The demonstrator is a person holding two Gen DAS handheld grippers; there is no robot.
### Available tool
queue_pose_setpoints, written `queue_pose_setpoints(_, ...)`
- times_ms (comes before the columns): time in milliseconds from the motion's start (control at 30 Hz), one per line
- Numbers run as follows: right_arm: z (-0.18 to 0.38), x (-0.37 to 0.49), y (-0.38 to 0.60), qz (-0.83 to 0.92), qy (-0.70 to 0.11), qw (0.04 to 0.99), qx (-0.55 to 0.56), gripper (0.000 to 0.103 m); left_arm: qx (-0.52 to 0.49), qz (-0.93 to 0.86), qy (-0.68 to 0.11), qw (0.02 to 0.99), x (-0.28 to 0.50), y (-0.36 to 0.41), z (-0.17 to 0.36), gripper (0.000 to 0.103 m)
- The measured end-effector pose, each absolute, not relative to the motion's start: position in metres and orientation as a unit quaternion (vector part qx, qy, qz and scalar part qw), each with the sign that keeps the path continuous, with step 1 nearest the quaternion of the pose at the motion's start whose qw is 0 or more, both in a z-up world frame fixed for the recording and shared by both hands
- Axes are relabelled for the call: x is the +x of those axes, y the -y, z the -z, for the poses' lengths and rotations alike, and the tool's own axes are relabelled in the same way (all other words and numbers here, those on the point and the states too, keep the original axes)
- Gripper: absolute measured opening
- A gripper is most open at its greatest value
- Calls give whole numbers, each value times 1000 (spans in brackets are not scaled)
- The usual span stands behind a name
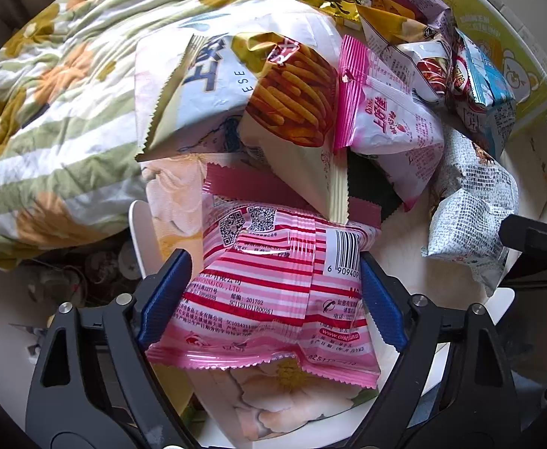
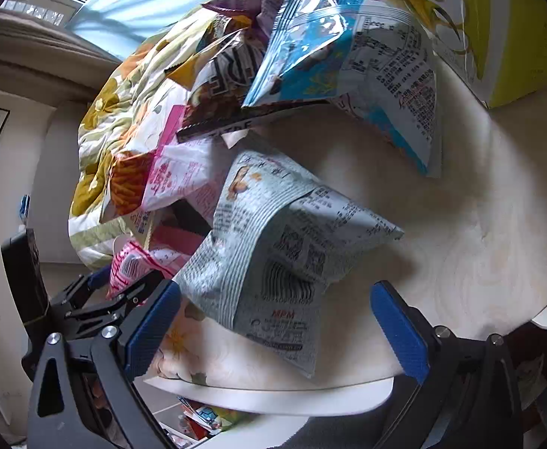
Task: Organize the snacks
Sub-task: 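Grasp the pink striped bag with the left tool while the right tool grasps the grey printed bag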
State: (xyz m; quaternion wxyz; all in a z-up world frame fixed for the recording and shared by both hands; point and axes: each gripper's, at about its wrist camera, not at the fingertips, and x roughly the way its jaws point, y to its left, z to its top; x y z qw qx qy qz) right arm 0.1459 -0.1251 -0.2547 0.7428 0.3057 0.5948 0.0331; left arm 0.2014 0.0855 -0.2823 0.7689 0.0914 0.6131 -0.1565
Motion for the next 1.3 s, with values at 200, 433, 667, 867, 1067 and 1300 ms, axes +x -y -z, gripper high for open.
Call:
queue_pose_setpoints(200, 261, 151, 130, -32, -595, 739, 314, 101, 61, 154, -628, 761, 197, -84, 293, 80)
queue_pose_setpoints(433, 270, 155, 130, -33, -597, 738, 314, 101, 29, 143, -624, 768, 188, -93, 292, 71)
queue_pose_setpoints(667, 270, 156, 124, -33, -599, 740, 303, 101, 4, 137, -631, 764, 173, -100, 293, 71)
queue_pose_setpoints(867, 269, 159, 120, -25, -598, 750, 281, 93, -15, 133, -633, 762, 157, -99, 293, 71)
queue_pose_setpoints(1067, 262, 160, 116, -34, -598, 756, 266, 71, -33, 134, -635, 760, 155, -103, 293, 71)
queue_pose_setpoints(1300, 246, 157, 119, -46, -583, 771, 252, 47, -39, 141, -629, 764, 149, -100, 285, 71)
